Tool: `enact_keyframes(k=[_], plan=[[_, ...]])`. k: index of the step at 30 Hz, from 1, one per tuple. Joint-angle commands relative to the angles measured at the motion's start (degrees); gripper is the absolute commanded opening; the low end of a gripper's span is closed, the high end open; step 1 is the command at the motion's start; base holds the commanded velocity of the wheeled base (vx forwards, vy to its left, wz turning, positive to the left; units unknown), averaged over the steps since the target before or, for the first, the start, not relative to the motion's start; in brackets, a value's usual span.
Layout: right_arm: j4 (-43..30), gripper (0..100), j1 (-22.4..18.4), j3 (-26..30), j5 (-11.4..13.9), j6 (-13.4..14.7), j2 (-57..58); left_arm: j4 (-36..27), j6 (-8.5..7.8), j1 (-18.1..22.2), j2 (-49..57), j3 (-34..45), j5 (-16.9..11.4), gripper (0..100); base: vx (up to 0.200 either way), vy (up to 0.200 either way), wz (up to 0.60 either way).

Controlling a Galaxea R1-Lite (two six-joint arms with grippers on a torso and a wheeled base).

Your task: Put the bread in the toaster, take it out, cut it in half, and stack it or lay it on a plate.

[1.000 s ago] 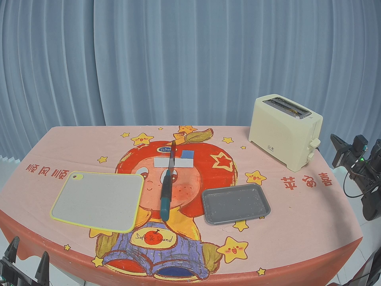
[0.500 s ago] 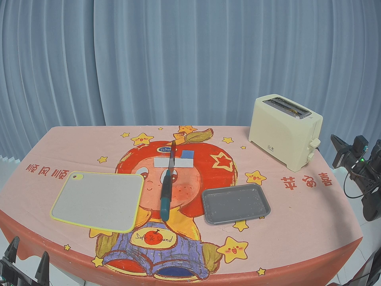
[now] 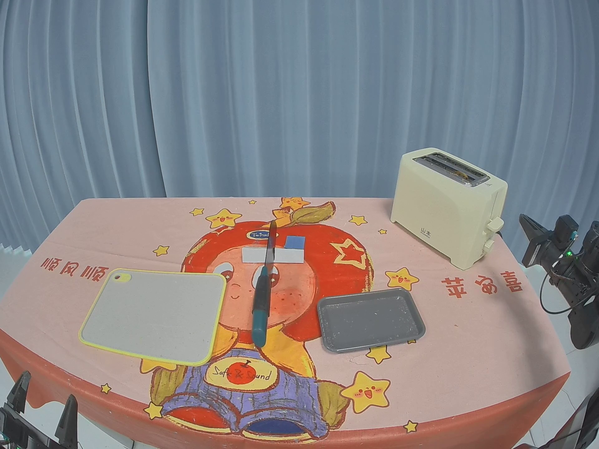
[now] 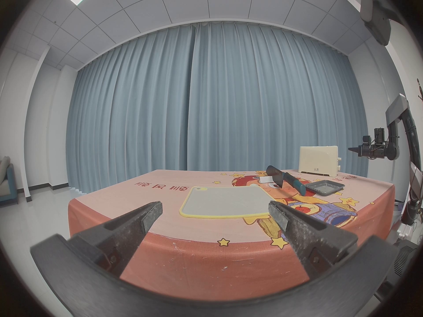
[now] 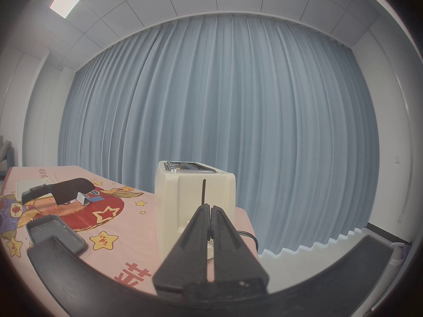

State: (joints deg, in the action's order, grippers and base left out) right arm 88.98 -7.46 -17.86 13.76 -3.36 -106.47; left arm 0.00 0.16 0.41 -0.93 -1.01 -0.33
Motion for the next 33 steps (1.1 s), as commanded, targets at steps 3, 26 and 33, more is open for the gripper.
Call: enact_keyframes(k=[3,26,33], plan=[[0.58,0,-0.01,0.11,0.04,-0.06,-0.05,0.00,0.02,0.02,0.93,1.01,0.07,100,0.000,0.000,0.00],[0.58,0,-0.01,1.25,0.12,-0.15,-0.14,0.00,0.02,0.02,0.93,1.01,-0.02,100,0.000,0.000,0.00],[0.58,0,0.08,2.13,0.12,-0.24,-0.40,0.00,0.02,0.02,0.93,1.01,0.07,100,0.000,0.000,0.00]])
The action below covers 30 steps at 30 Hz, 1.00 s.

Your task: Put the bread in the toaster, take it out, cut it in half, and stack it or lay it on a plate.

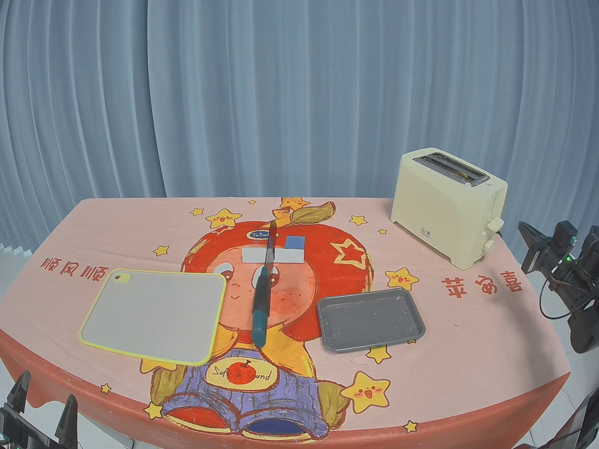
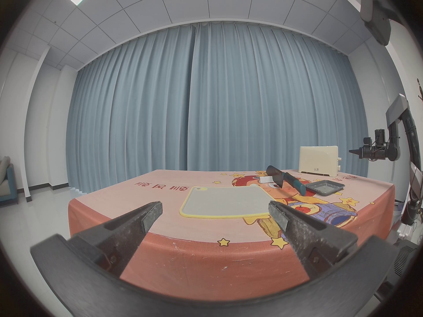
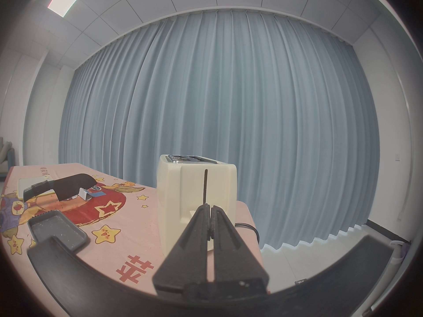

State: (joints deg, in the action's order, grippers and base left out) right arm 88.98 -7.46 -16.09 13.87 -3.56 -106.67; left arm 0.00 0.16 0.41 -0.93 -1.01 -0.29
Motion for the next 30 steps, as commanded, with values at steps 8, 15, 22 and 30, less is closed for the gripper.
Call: enact_keyframes(k=[8,15,22,30], plan=[[0.58,0,-0.01,0.80,0.01,-0.31,-0.56,0.00,0.02,0.02,0.93,1.01,-0.06,100,0.000,0.000,0.00],[0.58,0,-0.01,1.41,0.37,0.31,-0.82,0.00,0.02,0.02,0.93,1.01,-0.06,100,0.000,0.000,0.00],[0.58,0,-0.71,2.03,1.86,0.57,-3.46,0.00,0.02,0.02,0.93,1.01,0.03,100,0.000,0.000,0.00],[0.58,0,-0.54,1.94,2.65,0.66,-5.13,0.00,0.02,0.02,0.93,1.01,-0.06,100,0.000,0.000,0.00]])
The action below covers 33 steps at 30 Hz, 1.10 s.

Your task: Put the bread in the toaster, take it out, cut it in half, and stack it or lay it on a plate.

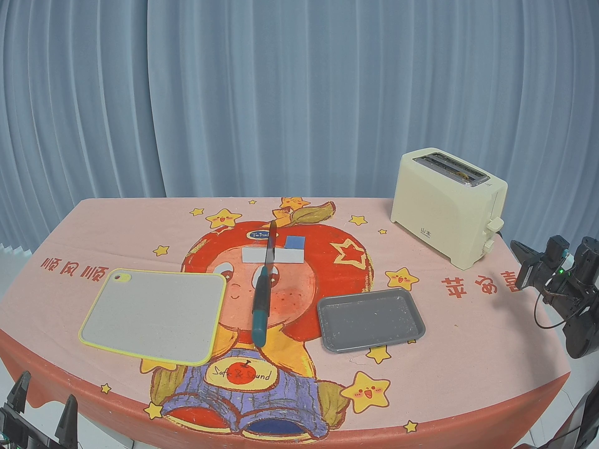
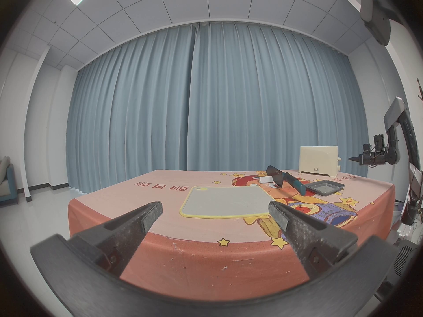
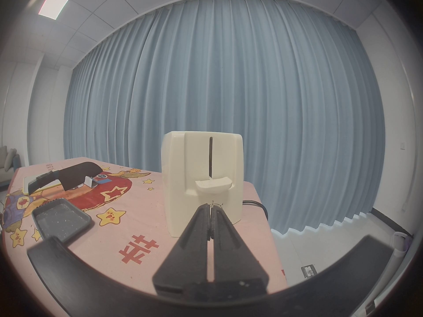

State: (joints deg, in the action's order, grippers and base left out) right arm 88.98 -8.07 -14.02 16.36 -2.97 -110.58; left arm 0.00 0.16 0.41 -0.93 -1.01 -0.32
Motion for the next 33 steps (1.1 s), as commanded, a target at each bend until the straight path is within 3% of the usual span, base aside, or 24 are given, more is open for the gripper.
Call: enact_keyframes(k=[1,3,8,13,17,24,30,33], plan=[[0.58,0,0.25,-0.22,0.60,0.25,-1.83,0.00,0.02,0.02,0.93,1.01,0.05,100,0.000,0.000,0.00],[0.58,0,0.69,0.04,1.48,1.48,-2.36,0.00,0.02,0.02,0.93,1.01,0.05,100,0.000,0.000,0.00],[0.67,0,1.48,-0.31,4.03,7.54,-4.82,0.00,0.02,0.02,0.93,1.01,-0.03,100,0.000,0.000,0.00],[0.67,0,2.01,-0.83,4.03,11.15,-5.52,0.00,0.02,0.02,0.93,1.01,-0.03,100,0.000,0.000,0.00],[0.67,0,4.03,-1.19,3.86,17.04,-4.73,0.00,0.02,0.02,0.93,1.01,-0.03,100,0.000,0.000,0.00],[0.67,0,5.26,-3.03,2.62,18.00,-4.47,0.00,0.02,0.02,0.93,1.01,-0.03,100,0.000,0.000,0.00],[0.58,0,6.22,-5.32,-3.26,18.00,-4.82,0.00,0.02,0.02,0.93,1.01,-0.03,100,0.000,0.000,0.00],[0.49,0,6.58,-5.84,-4.93,17.92,-4.82,0.00,0.02,0.02,0.93,0.92,-0.03,100,0.000,0.000,0.00]])
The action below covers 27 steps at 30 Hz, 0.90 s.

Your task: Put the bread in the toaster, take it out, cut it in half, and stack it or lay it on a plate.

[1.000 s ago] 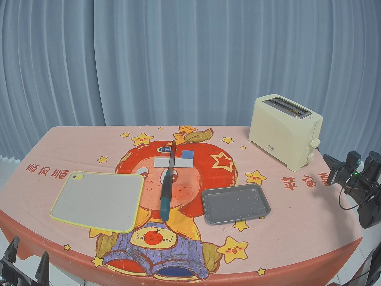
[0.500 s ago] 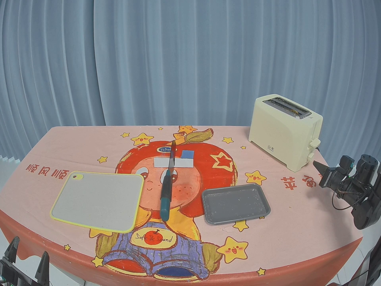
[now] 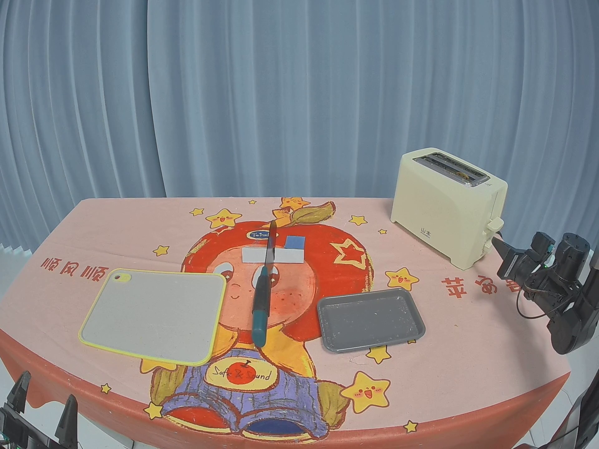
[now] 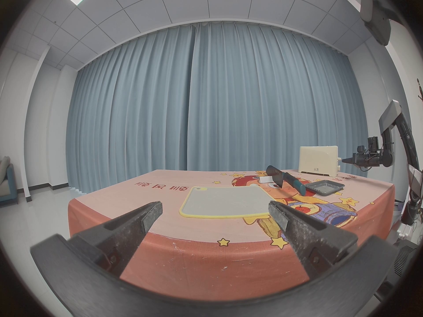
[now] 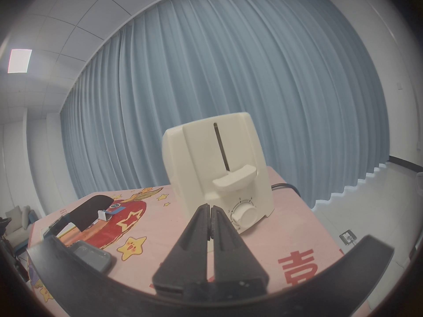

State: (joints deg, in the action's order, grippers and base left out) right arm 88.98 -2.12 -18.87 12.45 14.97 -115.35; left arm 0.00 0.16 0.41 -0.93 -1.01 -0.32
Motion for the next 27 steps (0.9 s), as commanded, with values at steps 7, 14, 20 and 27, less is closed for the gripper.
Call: enact_keyframes(k=[7,14,20,27], plan=[[0.41,0,2.38,-0.99,-4.01,-0.64,0.74,0.00,0.02,0.02,0.93,1.01,-0.03,100,0.000,0.000,0.00],[-4.08,0,4.76,-0.55,-6.38,-1.17,5.84,0.00,0.02,0.02,0.93,1.01,-0.03,100,0.000,0.000,0.00],[-25.87,0,5.02,-7.23,-6.47,-2.67,15.15,0.00,0.02,0.02,0.93,1.01,-0.03,100,0.000,0.000,0.00],[-42.40,0,5.02,-12.59,-7.00,-2.67,18.84,0.00,0.02,0.02,0.93,1.01,-0.03,100,0.000,0.000,0.00]])
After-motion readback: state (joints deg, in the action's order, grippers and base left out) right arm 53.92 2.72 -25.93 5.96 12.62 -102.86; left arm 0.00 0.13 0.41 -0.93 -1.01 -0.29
